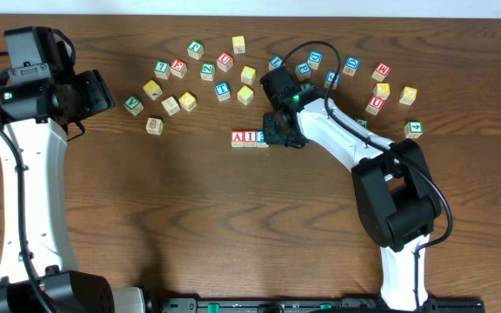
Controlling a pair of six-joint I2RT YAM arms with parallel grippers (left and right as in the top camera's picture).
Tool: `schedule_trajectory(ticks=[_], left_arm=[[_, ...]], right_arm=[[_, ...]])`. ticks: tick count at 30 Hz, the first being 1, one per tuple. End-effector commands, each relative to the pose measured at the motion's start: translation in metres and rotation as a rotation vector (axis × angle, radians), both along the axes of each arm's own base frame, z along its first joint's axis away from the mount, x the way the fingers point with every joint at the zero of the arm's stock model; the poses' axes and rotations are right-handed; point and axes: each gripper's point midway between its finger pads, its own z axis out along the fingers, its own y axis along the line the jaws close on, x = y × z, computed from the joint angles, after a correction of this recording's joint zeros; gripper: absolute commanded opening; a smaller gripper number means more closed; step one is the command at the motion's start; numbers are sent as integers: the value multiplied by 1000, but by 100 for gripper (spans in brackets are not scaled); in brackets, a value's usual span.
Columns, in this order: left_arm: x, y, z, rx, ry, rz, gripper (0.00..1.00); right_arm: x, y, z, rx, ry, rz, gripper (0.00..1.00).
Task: Spell out AI2
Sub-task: 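Nudge the '2' block further left against the 'I' with the right gripper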
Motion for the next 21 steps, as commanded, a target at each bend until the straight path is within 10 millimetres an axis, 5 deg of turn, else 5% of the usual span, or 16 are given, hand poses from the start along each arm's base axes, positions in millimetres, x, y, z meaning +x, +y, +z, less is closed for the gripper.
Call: schedule_trajectory(ticks=[1,16,21], left_arm=[[0,2,1,10,2,0,69],[0,2,1,9,2,1,68],[1,2,2,11,-2,0,68]], right_arm=[[-3,5,-5,-8,1,8,41],[-1,5,-4,-10,-11,24,42],[2,-4,1,-16,2,9,50]])
